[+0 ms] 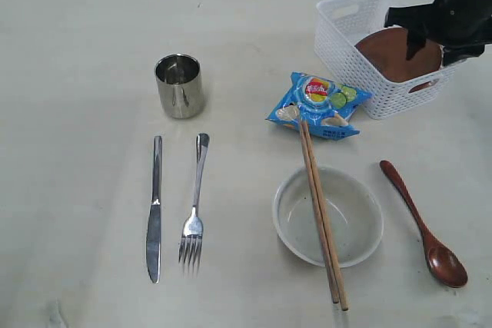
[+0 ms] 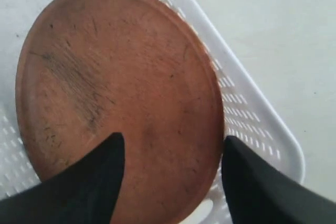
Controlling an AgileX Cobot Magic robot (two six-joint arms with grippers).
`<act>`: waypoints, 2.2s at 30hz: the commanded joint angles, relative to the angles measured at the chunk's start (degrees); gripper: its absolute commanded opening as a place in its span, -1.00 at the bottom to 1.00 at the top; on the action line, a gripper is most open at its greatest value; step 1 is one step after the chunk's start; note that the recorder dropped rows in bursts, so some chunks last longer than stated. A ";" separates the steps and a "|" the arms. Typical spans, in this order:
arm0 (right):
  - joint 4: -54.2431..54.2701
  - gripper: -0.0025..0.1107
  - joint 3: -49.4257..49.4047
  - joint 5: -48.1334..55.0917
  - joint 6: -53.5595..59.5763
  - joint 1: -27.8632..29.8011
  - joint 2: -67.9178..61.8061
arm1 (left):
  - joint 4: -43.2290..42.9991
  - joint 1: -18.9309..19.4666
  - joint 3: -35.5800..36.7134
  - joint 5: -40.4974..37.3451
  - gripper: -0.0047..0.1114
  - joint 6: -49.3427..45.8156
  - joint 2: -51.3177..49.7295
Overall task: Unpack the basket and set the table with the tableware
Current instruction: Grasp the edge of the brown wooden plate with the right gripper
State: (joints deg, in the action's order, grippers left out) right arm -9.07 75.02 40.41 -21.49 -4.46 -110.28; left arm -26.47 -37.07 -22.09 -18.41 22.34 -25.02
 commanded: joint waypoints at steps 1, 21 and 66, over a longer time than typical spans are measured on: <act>-0.05 -0.02 -0.09 -1.59 -0.20 0.28 -0.06 | -0.25 -0.21 0.30 -0.02 -0.92 0.18 0.38; -0.25 0.10 -0.09 -2.29 -0.32 0.28 -2.56 | -0.25 -0.21 0.30 -0.02 -0.92 0.18 0.38; 3.22 0.29 3.36 -0.92 -0.02 0.28 -7.59 | -0.25 -0.21 0.30 -0.02 -0.92 0.18 0.38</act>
State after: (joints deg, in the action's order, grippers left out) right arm -8.25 78.49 39.99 -21.64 -4.46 -117.02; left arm -26.51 -37.07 -22.09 -18.41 22.34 -25.02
